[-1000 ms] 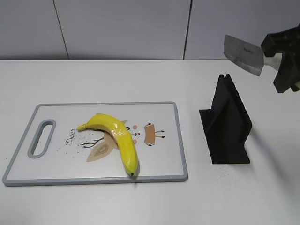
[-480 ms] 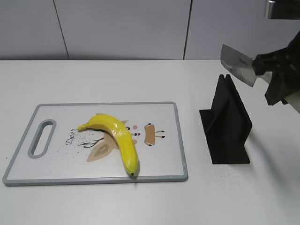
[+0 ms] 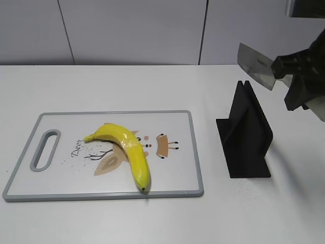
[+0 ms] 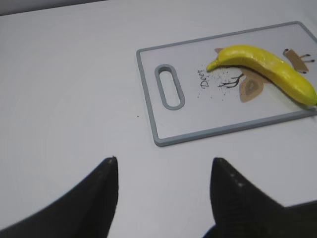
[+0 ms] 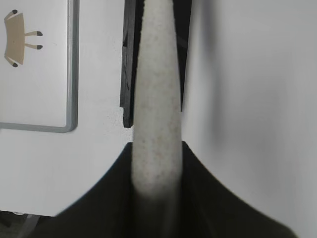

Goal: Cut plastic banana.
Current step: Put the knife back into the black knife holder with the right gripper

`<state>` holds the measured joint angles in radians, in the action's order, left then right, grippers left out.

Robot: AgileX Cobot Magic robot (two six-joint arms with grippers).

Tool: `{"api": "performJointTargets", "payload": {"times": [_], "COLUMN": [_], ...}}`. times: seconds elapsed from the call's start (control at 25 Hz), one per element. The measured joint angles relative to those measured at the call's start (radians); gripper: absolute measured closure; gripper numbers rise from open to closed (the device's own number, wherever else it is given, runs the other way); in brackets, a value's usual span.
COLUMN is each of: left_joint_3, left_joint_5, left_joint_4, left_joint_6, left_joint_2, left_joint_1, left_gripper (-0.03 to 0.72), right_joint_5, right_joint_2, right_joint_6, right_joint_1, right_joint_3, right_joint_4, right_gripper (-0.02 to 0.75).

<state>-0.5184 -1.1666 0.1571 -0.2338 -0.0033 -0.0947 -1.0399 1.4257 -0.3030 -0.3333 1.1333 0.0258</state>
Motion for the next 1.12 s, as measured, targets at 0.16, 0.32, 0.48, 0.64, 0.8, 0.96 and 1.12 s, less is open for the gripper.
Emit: {"api": "performJointTargets", "payload": {"times": [0.16, 0.32, 0.48, 0.64, 0.8, 0.96, 1.12], "left_joint_3": [0.020, 0.020, 0.020, 0.020, 0.020, 0.020, 0.020], "left_joint_5": [0.053, 0.057, 0.059, 0.059, 0.060, 0.060, 0.060], "left_joint_4": [-0.003, -0.004, -0.003, -0.002, -0.002, -0.002, -0.002], "left_joint_6": [0.023, 0.027, 0.030, 0.030, 0.030, 0.030, 0.030], "left_joint_2": [0.000, 0.000, 0.000, 0.000, 0.000, 0.000, 0.000], "left_joint_1": [0.000, 0.000, 0.000, 0.000, 0.000, 0.000, 0.000], "left_gripper": [0.122, 0.122, 0.123, 0.136, 0.137, 0.139, 0.139], "right_joint_5": [0.001, 0.000, -0.004, -0.006, -0.035, -0.080, -0.090], "right_joint_2": [0.000, 0.004, 0.034, 0.041, 0.041, 0.043, 0.060], "right_joint_6": [0.001, 0.001, 0.019, 0.022, 0.024, 0.027, 0.027], "right_joint_1": [0.000, 0.000, 0.000, 0.000, 0.000, 0.000, 0.000], "right_joint_3": [0.000, 0.000, 0.000, 0.000, 0.000, 0.000, 0.000], "right_joint_4": [0.000, 0.007, 0.031, 0.040, 0.042, 0.046, 0.056], "right_gripper": [0.576, 0.576, 0.576, 0.576, 0.576, 0.576, 0.576]}}
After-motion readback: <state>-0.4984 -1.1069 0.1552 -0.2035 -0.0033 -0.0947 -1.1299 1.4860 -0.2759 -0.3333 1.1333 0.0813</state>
